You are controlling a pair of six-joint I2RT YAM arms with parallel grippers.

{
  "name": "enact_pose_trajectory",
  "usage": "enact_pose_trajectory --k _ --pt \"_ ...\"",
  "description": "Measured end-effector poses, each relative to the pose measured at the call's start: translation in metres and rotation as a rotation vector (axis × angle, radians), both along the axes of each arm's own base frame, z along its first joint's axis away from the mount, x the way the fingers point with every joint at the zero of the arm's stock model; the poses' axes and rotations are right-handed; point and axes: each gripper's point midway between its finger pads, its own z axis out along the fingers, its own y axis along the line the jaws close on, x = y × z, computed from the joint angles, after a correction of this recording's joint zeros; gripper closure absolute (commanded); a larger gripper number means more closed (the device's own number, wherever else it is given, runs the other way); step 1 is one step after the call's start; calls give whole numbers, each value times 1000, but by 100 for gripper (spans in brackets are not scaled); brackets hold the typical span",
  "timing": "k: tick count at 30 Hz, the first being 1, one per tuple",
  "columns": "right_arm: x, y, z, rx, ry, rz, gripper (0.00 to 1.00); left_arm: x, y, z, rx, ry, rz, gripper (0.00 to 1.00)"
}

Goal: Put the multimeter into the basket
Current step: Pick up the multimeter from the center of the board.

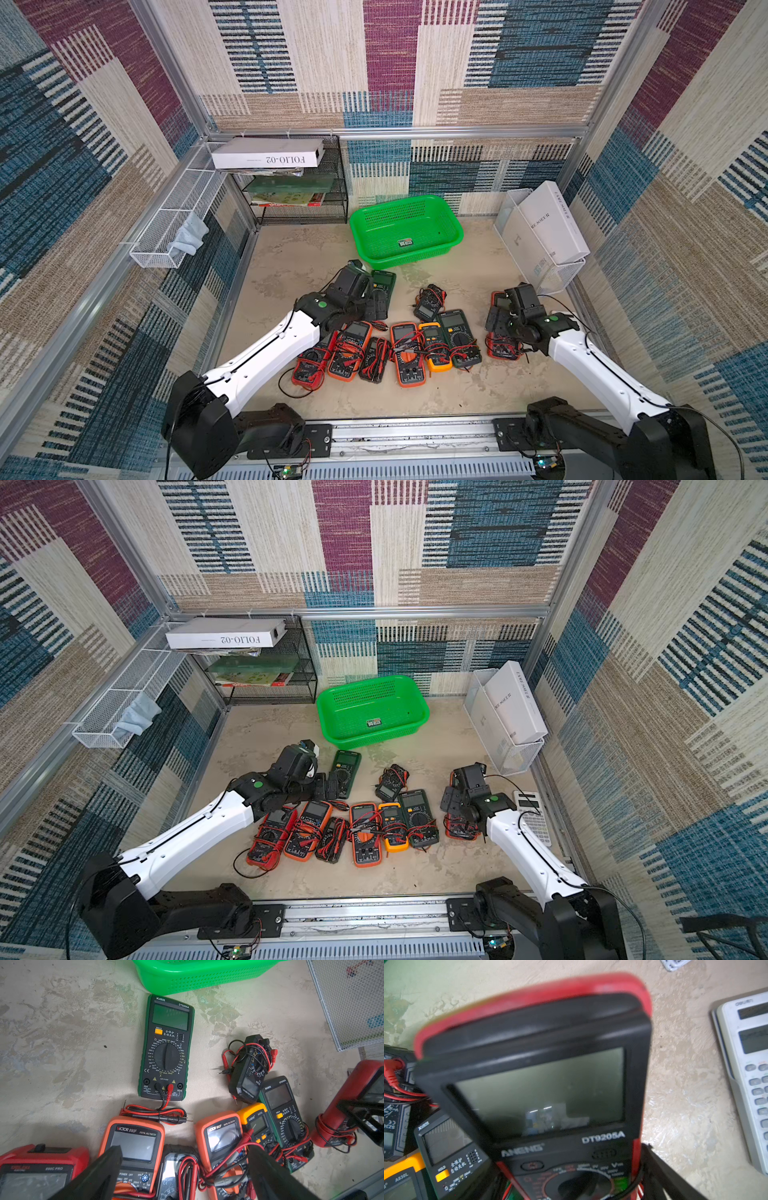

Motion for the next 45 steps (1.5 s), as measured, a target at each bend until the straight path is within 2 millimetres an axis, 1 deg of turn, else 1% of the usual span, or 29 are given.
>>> enact_pose_trajectory --k 17,22,29,31,33,38,42,45 --pt "-1 0 6 6 -8 1 39 0 1 5 -6 -14 2 1" --pt "2 1 13 12 -28 1 40 -1 1 6 -8 -16 2 1" --pt "8 2 26 17 -56 3 46 0 3 8 2 -30 5 1" --pt "11 3 30 19 -67 3 52 1 5 9 11 -36 8 1" --pt "13 3 33 19 -74 5 55 3 5 12 15 -45 5 1" --pt "18 5 40 21 -86 14 69 6 7 18 29 -67 12 1" --pt "22 5 45 24 -94 17 83 9 8 22 39 -82 13 1" --pt "27 5 51 24 -104 18 97 12 9 24 49 -91 15 1"
